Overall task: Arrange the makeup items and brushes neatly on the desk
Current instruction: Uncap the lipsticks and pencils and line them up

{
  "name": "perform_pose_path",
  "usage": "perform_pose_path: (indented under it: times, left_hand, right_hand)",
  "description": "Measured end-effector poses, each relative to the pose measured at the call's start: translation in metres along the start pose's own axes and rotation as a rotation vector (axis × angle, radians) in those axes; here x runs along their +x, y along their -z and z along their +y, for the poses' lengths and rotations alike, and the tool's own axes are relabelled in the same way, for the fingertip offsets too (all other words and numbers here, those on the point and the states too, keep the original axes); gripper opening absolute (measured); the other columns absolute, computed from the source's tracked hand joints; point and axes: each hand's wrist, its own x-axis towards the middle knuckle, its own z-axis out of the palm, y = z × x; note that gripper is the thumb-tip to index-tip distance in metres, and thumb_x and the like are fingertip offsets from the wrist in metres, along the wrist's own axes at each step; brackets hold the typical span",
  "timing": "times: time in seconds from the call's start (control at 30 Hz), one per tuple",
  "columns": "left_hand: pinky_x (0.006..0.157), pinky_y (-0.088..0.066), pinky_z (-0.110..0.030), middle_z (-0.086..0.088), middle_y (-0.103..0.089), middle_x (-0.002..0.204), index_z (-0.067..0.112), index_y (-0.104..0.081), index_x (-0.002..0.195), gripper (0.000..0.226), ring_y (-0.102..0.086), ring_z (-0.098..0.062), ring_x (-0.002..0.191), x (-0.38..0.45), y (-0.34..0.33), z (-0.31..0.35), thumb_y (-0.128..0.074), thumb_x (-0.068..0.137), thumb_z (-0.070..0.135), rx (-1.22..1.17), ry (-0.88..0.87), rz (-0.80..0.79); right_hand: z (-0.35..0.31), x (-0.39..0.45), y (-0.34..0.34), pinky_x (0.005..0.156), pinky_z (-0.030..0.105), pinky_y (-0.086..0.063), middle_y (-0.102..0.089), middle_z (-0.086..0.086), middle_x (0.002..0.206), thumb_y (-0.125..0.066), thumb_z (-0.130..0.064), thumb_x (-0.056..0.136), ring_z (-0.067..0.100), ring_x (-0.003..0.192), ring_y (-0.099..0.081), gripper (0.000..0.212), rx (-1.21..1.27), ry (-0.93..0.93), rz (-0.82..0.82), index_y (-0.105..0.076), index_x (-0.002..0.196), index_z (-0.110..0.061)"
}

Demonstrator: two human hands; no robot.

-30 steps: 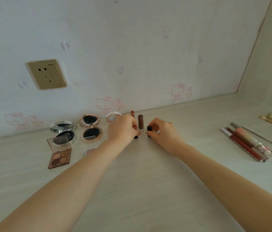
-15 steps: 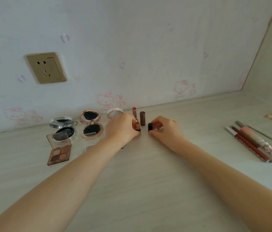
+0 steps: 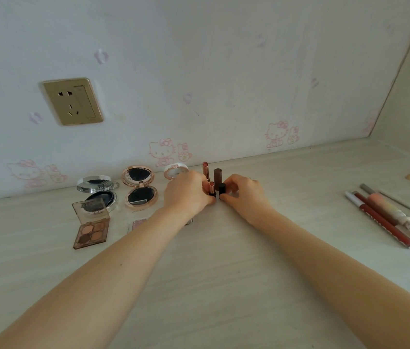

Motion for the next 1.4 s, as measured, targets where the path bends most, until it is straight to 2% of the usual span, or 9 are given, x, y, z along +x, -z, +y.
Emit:
perform_pose_path:
  times: [0.5,0.6,0.67,0.83,1.03,1.13,1.2,1.33,1.4]
  left_hand:
    - [0.073,-0.056,-0.041,-0.005,-0.068,0.08,0.016,-0.068,0.076,0.012,-0.065,-0.026,0.077,-0.002,0.001,0.001,-0.075,0.069,0.023,0.034,-0.008,0.041]
    - [0.075,-0.056,-0.041,-0.009,-0.068,0.085,0.018,-0.058,0.075,0.02,-0.065,-0.026,0.081,-0.006,0.004,0.0,-0.077,0.071,0.022,0.017,0.001,0.115]
    - [0.075,-0.054,-0.039,-0.008,-0.065,0.087,0.019,-0.056,0.081,0.023,-0.06,-0.023,0.082,-0.008,0.008,-0.001,-0.077,0.073,0.026,0.002,-0.009,0.161]
    - [0.088,-0.049,-0.039,-0.002,-0.064,0.109,0.018,-0.058,0.122,0.041,-0.054,-0.024,0.11,-0.017,0.016,0.006,-0.064,0.085,0.033,0.007,-0.093,0.236]
    - [0.082,-0.047,-0.031,-0.001,-0.066,0.103,0.015,-0.064,0.11,0.025,-0.055,-0.02,0.103,-0.04,0.008,0.032,-0.056,0.088,0.021,0.03,-0.278,0.296]
    - [0.09,-0.046,-0.034,-0.001,-0.066,0.11,0.012,-0.064,0.113,0.026,-0.052,-0.02,0.114,-0.049,-0.008,0.05,-0.054,0.089,0.018,0.07,-0.375,0.248]
    - [0.088,-0.047,-0.036,0.001,-0.065,0.114,0.013,-0.063,0.115,0.027,-0.049,-0.018,0.116,-0.054,-0.021,0.063,-0.053,0.091,0.02,0.096,-0.422,0.204]
    - [0.087,-0.048,-0.035,0.002,-0.063,0.117,0.015,-0.059,0.12,0.03,-0.045,-0.015,0.119,-0.06,-0.051,0.09,-0.049,0.093,0.023,0.125,-0.504,0.103]
    - [0.089,-0.047,-0.035,0.002,-0.062,0.119,0.015,-0.058,0.121,0.031,-0.044,-0.016,0.12,-0.061,-0.064,0.106,-0.048,0.093,0.023,0.114,-0.529,0.066]
  right_hand:
    - [0.001,-0.007,0.009,0.082,0.03,-0.047,-0.067,-0.003,0.097,-0.067,-0.021,0.083,0.017,0.097,-0.055,0.025,-0.039,0.021,-0.018,-0.062,0.106,-0.014]
    - [0.002,-0.015,0.018,0.082,0.026,-0.043,-0.066,-0.004,0.102,-0.066,-0.023,0.086,0.016,0.102,-0.054,0.028,-0.076,0.029,-0.03,-0.06,0.111,-0.015]
    - [0.002,-0.021,0.028,0.085,0.027,-0.043,-0.064,-0.005,0.11,-0.065,-0.026,0.088,0.015,0.106,-0.052,0.031,-0.126,0.026,-0.054,-0.057,0.116,-0.017]
    - [0.003,-0.048,0.059,0.094,0.03,-0.045,-0.058,0.002,0.125,-0.056,-0.032,0.094,0.019,0.114,-0.053,0.037,-0.253,0.041,-0.086,-0.053,0.127,-0.016]
    - [0.018,-0.092,0.107,0.097,0.034,-0.046,-0.052,0.004,0.132,-0.049,-0.036,0.096,0.02,0.116,-0.053,0.036,-0.398,0.007,-0.08,-0.051,0.13,-0.021]
    - [0.031,-0.116,0.132,0.096,0.024,-0.04,-0.056,-0.001,0.128,-0.05,-0.034,0.096,0.015,0.12,-0.049,0.033,-0.473,0.035,-0.022,-0.055,0.126,-0.021]
    - [0.041,-0.13,0.148,0.094,0.02,-0.038,-0.058,-0.005,0.124,-0.05,-0.035,0.096,0.012,0.118,-0.05,0.031,-0.524,0.034,0.02,-0.057,0.124,-0.023]
    - [0.065,-0.153,0.177,0.103,0.029,-0.037,-0.057,-0.006,0.124,-0.052,-0.036,0.095,0.014,0.132,-0.037,0.031,-0.575,-0.001,0.026,-0.059,0.121,-0.023]
    - [0.076,-0.162,0.191,0.097,0.029,-0.042,-0.056,-0.002,0.129,-0.054,-0.031,0.094,0.017,0.13,-0.042,0.026,-0.559,-0.012,0.046,-0.062,0.117,-0.021]
